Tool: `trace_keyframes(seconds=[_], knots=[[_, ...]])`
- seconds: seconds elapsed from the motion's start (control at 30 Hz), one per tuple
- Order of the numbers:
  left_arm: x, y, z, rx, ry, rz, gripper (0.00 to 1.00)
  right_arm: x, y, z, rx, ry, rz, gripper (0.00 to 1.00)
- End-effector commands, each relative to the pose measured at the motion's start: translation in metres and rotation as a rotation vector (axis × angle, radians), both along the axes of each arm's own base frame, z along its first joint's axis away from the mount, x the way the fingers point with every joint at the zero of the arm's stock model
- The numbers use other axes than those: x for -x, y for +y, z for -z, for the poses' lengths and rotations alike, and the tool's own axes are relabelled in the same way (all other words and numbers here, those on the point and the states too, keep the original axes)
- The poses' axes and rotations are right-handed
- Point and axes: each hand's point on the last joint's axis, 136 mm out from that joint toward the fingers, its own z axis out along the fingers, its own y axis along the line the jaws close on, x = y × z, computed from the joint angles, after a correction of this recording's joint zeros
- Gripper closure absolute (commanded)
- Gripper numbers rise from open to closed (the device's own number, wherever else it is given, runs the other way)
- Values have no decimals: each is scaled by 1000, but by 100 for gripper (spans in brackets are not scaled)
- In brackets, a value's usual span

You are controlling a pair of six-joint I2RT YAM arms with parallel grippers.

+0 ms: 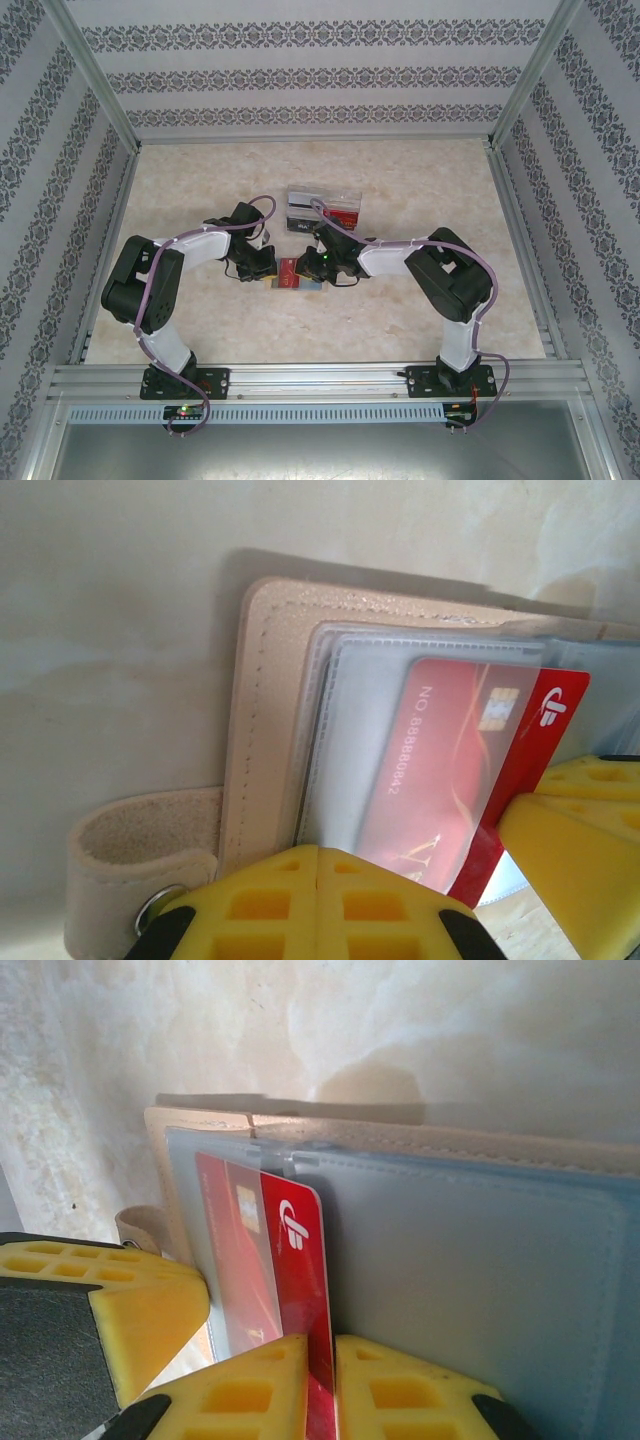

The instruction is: Take the credit cards out of the card holder

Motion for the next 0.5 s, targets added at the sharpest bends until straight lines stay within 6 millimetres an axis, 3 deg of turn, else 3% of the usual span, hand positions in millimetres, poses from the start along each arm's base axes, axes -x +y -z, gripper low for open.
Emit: trace_keyframes(seconds=[0.0,0.2,0.47], knots=[[21,9,16,-70,85,6,100,-3,0,9,0,15,11,89],[22,10,17,-75,87,10,100,-2,-13,12,16,14,23,97],[22,10,18,-78,89,15,100,-4,-41,6,27,5,40,98]])
